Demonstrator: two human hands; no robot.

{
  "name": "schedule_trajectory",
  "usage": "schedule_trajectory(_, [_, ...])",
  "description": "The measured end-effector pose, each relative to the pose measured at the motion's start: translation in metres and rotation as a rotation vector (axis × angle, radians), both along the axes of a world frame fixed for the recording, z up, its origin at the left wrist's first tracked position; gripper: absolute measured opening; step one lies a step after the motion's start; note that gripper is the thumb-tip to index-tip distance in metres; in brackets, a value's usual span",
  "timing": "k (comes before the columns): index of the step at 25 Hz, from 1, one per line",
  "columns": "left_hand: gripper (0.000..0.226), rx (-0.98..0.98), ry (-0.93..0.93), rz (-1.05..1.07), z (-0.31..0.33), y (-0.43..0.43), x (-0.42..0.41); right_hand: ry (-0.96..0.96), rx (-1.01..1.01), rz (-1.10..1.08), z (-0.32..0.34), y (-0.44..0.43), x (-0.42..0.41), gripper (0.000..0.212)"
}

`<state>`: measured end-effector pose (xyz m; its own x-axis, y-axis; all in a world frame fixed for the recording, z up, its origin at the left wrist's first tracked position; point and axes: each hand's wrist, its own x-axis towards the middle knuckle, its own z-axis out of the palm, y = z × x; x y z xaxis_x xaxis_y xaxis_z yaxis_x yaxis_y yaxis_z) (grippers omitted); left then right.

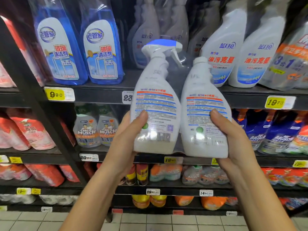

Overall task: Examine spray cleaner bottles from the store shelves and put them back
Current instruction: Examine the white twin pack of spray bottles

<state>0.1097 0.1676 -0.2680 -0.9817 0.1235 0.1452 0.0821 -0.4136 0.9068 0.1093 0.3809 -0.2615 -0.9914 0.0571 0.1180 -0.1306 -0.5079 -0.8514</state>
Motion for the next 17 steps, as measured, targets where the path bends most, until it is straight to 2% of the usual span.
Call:
schedule_trajectory(3, [0.055, 0.014, 0.013, 0.025, 0.013, -0.003, -0.002, 0.007, 0.002, 0.053, 0.014, -0.002, -0.002, 0.045])
schedule_trajectory(12, [0.051, 0.023, 0.014, 0.041, 0.023, -0.008, 0.004, -0.104, -0.008, 0.136, 0.031, -0.005, 0.0, 0.049])
schedule_trajectory(17, [0.046, -0.12, 0.041, 0.086, 0.021, -0.012, 0.005, 0.082, 0.012, 0.045, 0.026, -0.008, 0.012, 0.038])
